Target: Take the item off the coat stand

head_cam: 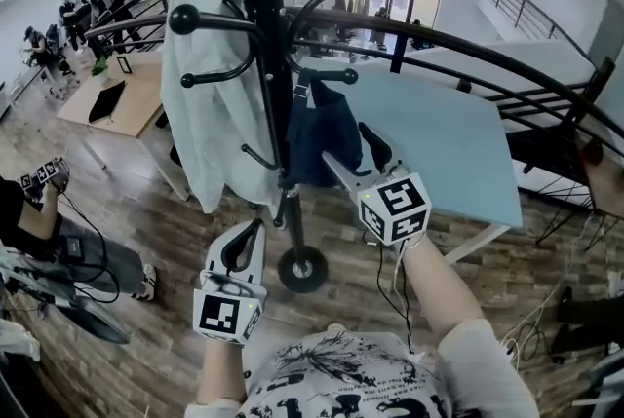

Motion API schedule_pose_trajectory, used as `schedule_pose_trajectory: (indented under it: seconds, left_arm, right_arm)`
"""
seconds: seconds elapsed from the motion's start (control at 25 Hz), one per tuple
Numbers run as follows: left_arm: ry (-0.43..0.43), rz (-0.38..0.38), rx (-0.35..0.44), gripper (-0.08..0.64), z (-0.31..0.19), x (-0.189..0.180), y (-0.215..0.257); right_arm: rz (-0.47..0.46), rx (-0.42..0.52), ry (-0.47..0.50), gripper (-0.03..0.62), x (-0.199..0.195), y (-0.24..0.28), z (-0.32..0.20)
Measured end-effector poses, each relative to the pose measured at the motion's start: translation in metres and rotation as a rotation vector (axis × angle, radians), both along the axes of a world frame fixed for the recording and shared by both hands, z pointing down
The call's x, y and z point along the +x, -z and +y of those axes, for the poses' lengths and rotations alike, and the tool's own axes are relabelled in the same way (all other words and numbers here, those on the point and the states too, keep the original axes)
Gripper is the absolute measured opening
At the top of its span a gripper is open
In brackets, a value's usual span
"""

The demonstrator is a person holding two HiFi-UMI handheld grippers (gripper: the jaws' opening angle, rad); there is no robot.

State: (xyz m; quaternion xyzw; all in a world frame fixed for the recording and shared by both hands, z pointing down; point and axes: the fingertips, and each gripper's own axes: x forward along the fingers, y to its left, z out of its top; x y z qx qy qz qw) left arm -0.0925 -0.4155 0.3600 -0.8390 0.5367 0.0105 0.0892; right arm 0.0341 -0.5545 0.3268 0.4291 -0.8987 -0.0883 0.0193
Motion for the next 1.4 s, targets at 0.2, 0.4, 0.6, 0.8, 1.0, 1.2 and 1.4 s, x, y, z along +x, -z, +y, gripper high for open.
schedule_pose_trajectory:
  seconds: [0.2, 0.4, 0.6, 0.8, 1.0, 1.2, 1.4]
  left_arm:
    - [0.011, -0.004, -0.012, 0.005, 0.0, 0.0, -0.007]
    - [0.018, -0.011, -0.038, 0.005, 0.002, 0.001, -0.016]
    - [0.017, -0.012, -0.05, 0.005, 0.008, 0.0, -0.02]
    - [0.042, -0.008, -0.058, 0.005, 0.016, -0.011, -0.021]
    - [0.067, 0.02, -0.071, 0.005, 0.022, -0.025, -0.02]
    - [0.058, 0.024, -0.064, 0.005, 0.026, -0.032, -0.025]
    - [0.051, 0.033, -0.096, 0.005, 0.033, -0.03, -0.024]
  right_arm:
    - [0.031, 0.037, 0.138, 0.243, -0.026, -0.005, -0.002]
    - [0.041, 0.104, 0.138, 0.092, -0.031, -0.006, 0.006]
    - [0.034, 0.109, 0.085, 0.023, -0.022, 0.0, 0.006]
    - [0.008, 0.106, 0.019, 0.014, -0.008, 0.013, 0.014]
    - [-0.043, 0.118, -0.02, 0.012, 0.008, 0.033, 0.024]
    - [-0.037, 0.107, -0.096, 0.012, 0.026, 0.037, 0.035]
    - [-0.109, 0.054, -0.144, 0.012, 0.045, 0.042, 0.033]
